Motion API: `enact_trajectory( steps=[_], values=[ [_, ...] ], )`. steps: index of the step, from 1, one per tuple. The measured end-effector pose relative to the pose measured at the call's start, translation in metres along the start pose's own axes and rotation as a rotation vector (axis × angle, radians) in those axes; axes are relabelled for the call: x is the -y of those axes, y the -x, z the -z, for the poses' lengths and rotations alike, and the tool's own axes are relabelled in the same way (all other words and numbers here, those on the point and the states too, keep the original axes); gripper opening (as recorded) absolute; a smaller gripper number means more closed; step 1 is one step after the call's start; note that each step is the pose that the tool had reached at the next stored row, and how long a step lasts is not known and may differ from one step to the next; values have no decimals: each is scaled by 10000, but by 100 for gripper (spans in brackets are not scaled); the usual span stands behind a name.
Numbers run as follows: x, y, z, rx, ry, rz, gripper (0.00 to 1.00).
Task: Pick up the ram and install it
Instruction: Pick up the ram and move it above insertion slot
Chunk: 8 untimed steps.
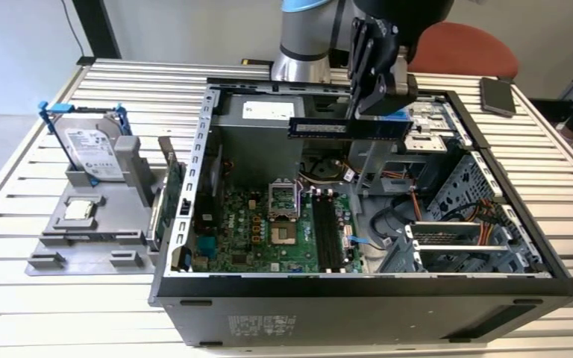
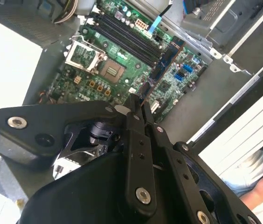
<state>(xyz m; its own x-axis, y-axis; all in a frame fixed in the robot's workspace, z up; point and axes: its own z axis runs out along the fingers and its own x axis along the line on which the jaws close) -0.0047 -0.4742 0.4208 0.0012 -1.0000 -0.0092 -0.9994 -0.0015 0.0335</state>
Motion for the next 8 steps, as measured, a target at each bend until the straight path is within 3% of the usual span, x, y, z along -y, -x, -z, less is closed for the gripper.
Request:
enact_trajectory(
  steps=[8],
  values=[
    [43, 126, 1, -2, 1, 0, 0]
  ],
)
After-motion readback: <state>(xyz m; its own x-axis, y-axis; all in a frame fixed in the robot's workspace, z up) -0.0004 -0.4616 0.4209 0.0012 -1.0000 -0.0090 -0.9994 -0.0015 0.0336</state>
